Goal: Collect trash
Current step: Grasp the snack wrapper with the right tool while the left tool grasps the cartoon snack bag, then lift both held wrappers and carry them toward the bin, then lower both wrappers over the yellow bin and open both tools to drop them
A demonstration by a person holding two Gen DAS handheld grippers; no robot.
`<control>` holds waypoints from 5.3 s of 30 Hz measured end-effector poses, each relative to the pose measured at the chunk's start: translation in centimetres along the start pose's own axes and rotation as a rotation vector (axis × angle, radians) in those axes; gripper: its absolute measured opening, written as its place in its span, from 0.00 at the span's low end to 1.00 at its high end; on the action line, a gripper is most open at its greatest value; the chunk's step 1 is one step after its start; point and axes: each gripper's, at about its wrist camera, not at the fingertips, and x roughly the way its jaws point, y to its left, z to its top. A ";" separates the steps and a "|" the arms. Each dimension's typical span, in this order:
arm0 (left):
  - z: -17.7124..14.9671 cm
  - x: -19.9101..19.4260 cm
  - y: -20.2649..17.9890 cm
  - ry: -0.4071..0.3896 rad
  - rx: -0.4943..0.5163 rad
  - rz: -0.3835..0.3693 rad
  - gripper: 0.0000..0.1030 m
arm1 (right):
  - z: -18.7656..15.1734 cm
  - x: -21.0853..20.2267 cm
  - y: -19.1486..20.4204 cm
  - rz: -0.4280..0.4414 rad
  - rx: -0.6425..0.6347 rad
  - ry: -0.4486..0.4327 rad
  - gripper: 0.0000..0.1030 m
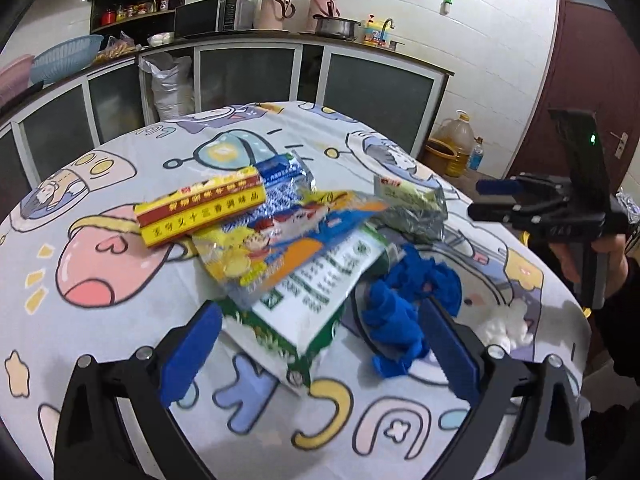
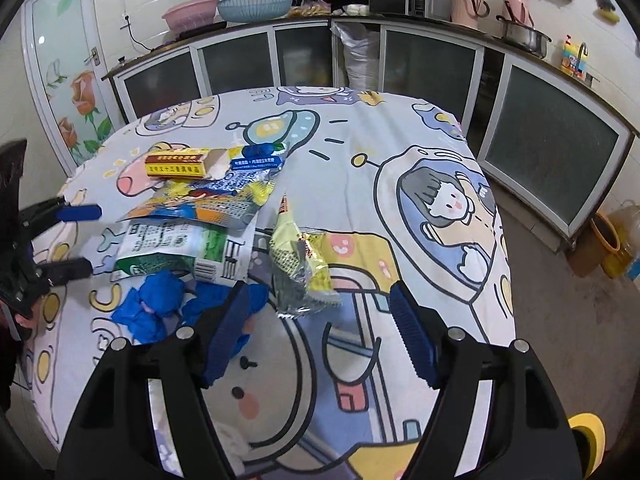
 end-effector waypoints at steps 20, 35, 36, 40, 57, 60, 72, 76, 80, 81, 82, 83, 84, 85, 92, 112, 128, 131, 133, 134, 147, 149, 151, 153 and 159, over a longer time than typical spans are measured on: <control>4.4 6.4 0.7 0.121 0.044 -0.010 0.92 | 2.2 5.5 0.2 0.053 -0.044 0.095 0.57; 6.1 9.0 0.4 0.146 0.028 -0.028 0.14 | 2.4 8.4 -0.9 0.103 0.030 0.167 0.16; 6.2 8.8 0.3 0.138 0.030 -0.019 0.12 | 2.4 8.3 -1.1 0.106 0.039 0.165 0.15; 6.4 7.5 0.6 0.104 0.001 -0.022 0.07 | 2.4 7.1 -1.3 0.120 0.048 0.146 0.15; 6.1 -4.1 -3.0 -0.071 0.015 -0.039 0.05 | 1.6 -2.4 -0.7 0.099 0.047 0.022 0.15; 6.0 -6.2 -4.0 -0.103 0.024 -0.044 0.05 | 1.2 -4.2 -0.4 0.092 0.045 0.001 0.15; 6.7 -12.3 -8.7 -0.188 0.079 -0.037 0.04 | -1.4 -11.6 -1.1 0.054 0.069 -0.082 0.15; 7.2 -12.8 -10.4 -0.196 0.097 -0.043 0.03 | -2.7 -13.4 -2.2 0.038 0.087 -0.095 0.15; 7.8 -13.2 -12.3 -0.208 0.119 -0.062 0.00 | -4.0 -15.0 -3.2 0.026 0.109 -0.107 0.15; 8.1 -13.2 -12.9 -0.208 0.131 -0.068 0.00 | -4.3 -15.3 -3.4 0.022 0.113 -0.110 0.15; 8.3 -13.0 -13.4 -0.205 0.139 -0.071 0.00 | -4.7 -15.7 -3.7 0.021 0.118 -0.113 0.15; 8.5 -12.8 -14.0 -0.199 0.151 -0.070 0.00 | -5.2 -16.2 -4.0 0.017 0.122 -0.115 0.15; 8.6 -12.6 -14.4 -0.193 0.158 -0.071 0.00 | -5.5 -16.5 -4.2 0.013 0.126 -0.116 0.15; 8.7 -12.3 -14.9 -0.182 0.163 -0.078 0.00 | -5.9 -16.8 -4.6 0.011 0.134 -0.118 0.15; 5.2 -11.5 -16.8 -0.017 0.195 -0.197 0.40 | -7.8 -18.2 -5.8 0.007 0.144 -0.107 0.15; -4.6 0.9 -19.2 0.342 0.173 0.099 0.42 | -8.9 -18.7 -5.2 0.015 0.130 -0.106 0.15; -1.2 -9.4 -16.3 0.113 0.089 0.102 0.02 | -9.8 -19.5 -5.3 0.025 0.150 -0.123 0.15; -0.3 -11.5 -17.1 0.060 0.096 0.090 0.02 | -10.1 -20.0 -5.6 0.025 0.156 -0.132 0.15; 0.3 -12.4 -17.9 0.030 0.113 0.087 0.02 | -10.4 -20.4 -5.9 0.023 0.164 -0.139 0.15; 0.7 -12.7 -18.3 0.017 0.122 0.082 0.02 | -10.6 -20.7 -6.1 0.020 0.169 -0.142 0.15; 6.1 -12.5 -28.3 -0.089 0.271 -0.082 0.02 | -14.9 -25.9 -10.2 -0.071 0.268 -0.201 0.15; 6.9 -11.7 -30.5 -0.094 0.298 -0.121 0.02 | -16.0 -26.9 -11.5 -0.098 0.296 -0.209 0.15; 7.5 -11.0 -32.1 -0.097 0.317 -0.151 0.02 | -17.3 -28.0 -12.8 -0.133 0.329 -0.214 0.15; 8.2 -9.9 -33.8 -0.098 0.335 -0.184 0.02 | -18.5 -28.8 -14.3 -0.167 0.366 -0.214 0.15; 9.8 -5.2 -38.2 -0.072 0.341 -0.289 0.02 | -22.4 -29.5 -18.6 -0.259 0.476 -0.170 0.15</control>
